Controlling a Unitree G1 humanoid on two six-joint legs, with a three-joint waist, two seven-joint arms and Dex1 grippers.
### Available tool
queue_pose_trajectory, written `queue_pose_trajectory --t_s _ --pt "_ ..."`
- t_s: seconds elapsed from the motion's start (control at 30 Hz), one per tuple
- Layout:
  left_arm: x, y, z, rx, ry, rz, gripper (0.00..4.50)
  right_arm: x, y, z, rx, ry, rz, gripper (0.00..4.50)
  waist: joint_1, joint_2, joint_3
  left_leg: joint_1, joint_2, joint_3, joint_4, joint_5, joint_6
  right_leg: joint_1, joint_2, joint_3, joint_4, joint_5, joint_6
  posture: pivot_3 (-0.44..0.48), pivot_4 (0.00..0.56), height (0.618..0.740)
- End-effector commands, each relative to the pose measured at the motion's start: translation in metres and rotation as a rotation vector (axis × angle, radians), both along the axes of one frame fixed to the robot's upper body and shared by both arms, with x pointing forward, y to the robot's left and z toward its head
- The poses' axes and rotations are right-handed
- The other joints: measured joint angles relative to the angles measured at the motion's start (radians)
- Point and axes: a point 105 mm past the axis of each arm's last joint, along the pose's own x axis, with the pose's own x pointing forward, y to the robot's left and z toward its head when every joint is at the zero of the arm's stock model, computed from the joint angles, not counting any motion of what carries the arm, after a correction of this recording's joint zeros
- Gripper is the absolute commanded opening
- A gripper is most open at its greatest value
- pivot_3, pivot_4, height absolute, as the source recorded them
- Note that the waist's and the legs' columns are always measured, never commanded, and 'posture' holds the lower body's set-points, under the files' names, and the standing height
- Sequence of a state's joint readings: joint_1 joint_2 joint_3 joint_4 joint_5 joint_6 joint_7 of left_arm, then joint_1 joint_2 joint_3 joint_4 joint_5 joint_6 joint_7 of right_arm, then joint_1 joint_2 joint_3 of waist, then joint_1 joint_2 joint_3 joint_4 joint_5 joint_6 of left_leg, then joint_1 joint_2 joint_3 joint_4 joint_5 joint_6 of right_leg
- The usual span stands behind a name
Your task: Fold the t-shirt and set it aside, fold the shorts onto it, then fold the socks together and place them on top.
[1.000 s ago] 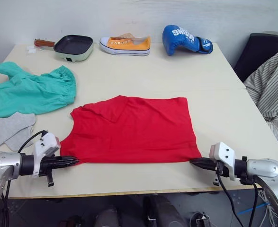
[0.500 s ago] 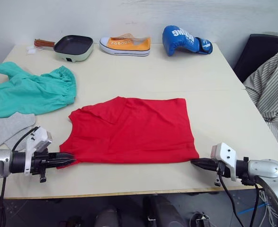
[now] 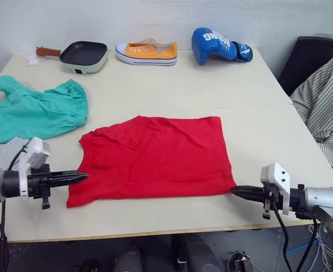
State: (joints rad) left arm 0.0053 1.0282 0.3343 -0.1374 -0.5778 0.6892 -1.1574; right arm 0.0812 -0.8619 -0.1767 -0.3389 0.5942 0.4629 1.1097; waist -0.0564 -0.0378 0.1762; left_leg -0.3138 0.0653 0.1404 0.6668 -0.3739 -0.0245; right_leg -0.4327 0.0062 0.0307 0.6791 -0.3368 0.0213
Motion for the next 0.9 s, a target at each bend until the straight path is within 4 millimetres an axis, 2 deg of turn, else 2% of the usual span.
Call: queue_pose_trajectory --t_s 0.03,0.1,0.23,0.33,0.43,0.53,0.63,0.7,0.8,0.83,0.9 --pt "0.002 -0.005 -0.019 0.1 -0.006 -0.046 0.03 -0.008 0.018 0.029 0.092 -0.001 0.09 0.0 0.0 0.0 0.0 0.0 0.0 0.0 0.0 0.0 0.0 0.0 0.0 0.0 0.0 0.0 0.0 0.0 0.15 0.74" --pt "0.002 -0.008 -0.032 0.143 0.003 -0.072 0.03 0.0 0.02 0.023 0.059 -0.011 0.051 0.0 0.0 0.0 0.0 0.0 0.0 0.0 0.0 0.0 0.0 0.0 0.0 0.0 0.0 0.0 0.0 0.0 0.15 0.74" --pt "0.004 -0.007 -0.051 0.224 0.009 -0.086 0.03 0.023 0.012 -0.014 -0.141 -0.028 -0.068 0.0 0.001 -0.001 -0.001 -0.001 0.0 0.0 0.0 0.0 0.0 0.0 0.0 0.0 -0.002 0.0 0.0 0.0 0.15 0.74" --pt "0.001 0.001 -0.059 0.275 0.011 -0.092 0.03 0.026 0.004 -0.038 -0.268 -0.035 -0.072 0.0 0.004 0.001 -0.001 -0.001 0.0 0.0 0.0 0.0 0.0 0.0 -0.001 0.0 -0.002 0.0 0.0 0.0 0.15 0.74" --pt "-0.003 0.016 -0.06 0.328 0.015 -0.087 0.03 0.025 -0.011 -0.05 -0.336 -0.032 -0.087 0.0 0.002 0.003 -0.005 0.002 0.0 0.001 0.0 0.0 0.0 0.002 0.0 0.0 -0.002 0.0 0.0 0.0 0.15 0.74" --pt "-0.001 0.03 -0.045 0.324 -0.019 -0.05 0.03 0.028 -0.025 -0.041 -0.325 -0.103 -0.113 0.0 -0.001 0.002 -0.006 0.009 0.0 0.002 -0.002 0.0 0.0 0.007 0.0 0.001 -0.002 0.0 0.0 0.0 0.15 0.74" --pt "-0.003 0.022 -0.025 0.268 -0.051 -0.086 0.03 0.024 -0.021 -0.016 -0.237 -0.208 -0.082 0.0 0.0 0.002 -0.006 0.01 0.0 0.003 -0.003 0.0 0.0 0.008 0.0 0.002 -0.002 0.0 0.0 0.0 0.15 0.74" --pt "-0.011 0.014 -0.014 0.266 -0.064 -0.154 0.62 0.019 -0.016 -0.001 -0.204 -0.243 -0.045 0.0 0.001 0.002 -0.005 0.008 0.0 0.004 -0.003 0.0 0.0 0.006 0.0 0.002 -0.002 0.0 0.0 0.0 0.15 0.74" --pt "-0.012 0.008 0.001 0.31 -0.105 -0.179 1.56 0.012 -0.012 0.009 -0.262 -0.295 0.036 0.6 0.001 0.003 -0.004 0.005 0.0 0.004 -0.003 0.0 0.0 0.003 0.0 0.002 -0.002 0.0 0.0 0.0 0.15 0.74" --pt "-0.016 0.006 -0.003 0.36 -0.105 -0.212 1.84 0.01 -0.011 0.007 -0.293 -0.299 0.071 0.93 0.001 0.003 -0.004 0.005 0.0 0.004 -0.003 0.0 0.0 0.003 0.0 0.002 -0.002 0.0 0.0 0.0 0.15 0.74" --pt "-0.023 0.003 -0.014 0.448 -0.097 -0.286 1.84 0.006 -0.008 0.003 -0.337 -0.308 0.117 1.63 0.001 0.003 -0.004 0.005 0.0 0.003 -0.003 0.0 0.0 0.004 0.0 0.002 -0.003 0.0 0.0 0.0 0.15 0.74"
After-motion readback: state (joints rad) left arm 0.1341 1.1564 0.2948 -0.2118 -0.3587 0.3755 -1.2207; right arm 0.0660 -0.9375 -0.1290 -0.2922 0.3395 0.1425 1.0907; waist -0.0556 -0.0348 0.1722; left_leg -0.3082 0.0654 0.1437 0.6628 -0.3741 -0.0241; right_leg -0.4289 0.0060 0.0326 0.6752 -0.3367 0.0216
